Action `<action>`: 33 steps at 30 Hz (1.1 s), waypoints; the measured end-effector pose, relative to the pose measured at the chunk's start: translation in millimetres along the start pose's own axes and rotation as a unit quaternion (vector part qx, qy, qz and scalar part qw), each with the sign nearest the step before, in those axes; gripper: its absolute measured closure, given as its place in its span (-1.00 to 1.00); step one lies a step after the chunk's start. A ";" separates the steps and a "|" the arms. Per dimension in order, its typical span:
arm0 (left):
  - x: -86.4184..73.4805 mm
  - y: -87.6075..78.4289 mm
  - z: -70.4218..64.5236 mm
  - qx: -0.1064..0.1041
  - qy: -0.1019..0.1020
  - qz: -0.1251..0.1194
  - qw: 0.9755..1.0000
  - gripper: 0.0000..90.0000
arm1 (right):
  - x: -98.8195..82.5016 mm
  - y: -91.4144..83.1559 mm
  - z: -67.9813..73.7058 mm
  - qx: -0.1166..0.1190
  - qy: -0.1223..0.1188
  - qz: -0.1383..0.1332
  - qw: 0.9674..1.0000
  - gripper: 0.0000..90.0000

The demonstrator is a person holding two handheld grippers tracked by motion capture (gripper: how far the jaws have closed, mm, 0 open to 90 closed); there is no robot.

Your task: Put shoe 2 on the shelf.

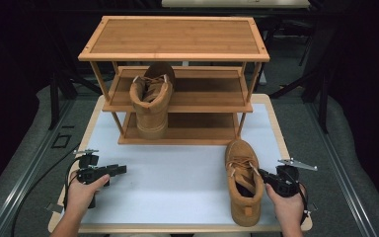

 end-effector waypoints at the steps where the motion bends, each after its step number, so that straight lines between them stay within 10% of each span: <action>1: -0.2 0.0 0.4 0.001 0.000 0.001 1.000 0.06 | -1.2 1.6 -3.6 0.004 0.010 0.001 1.000 1.00; 25: -2.0 2.4 0.5 0.002 0.002 0.007 1.000 0.07 | 6.8 26.4 5.7 0.085 0.028 0.054 0.995 1.00; 33: -2.1 0.6 1.9 0.001 -0.002 0.002 1.000 0.07 | 11.2 16.0 2.8 0.019 -0.022 0.072 0.997 0.52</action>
Point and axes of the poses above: each handheld gripper's, and its own axes: y roughly forward along the jaws, x roughly out of its top, z roughly to its left, the point moved 9 cm from there along y, roughly forward along the jaws, and after that the axes turned 15 degrees about y, right-handed, at the moved point
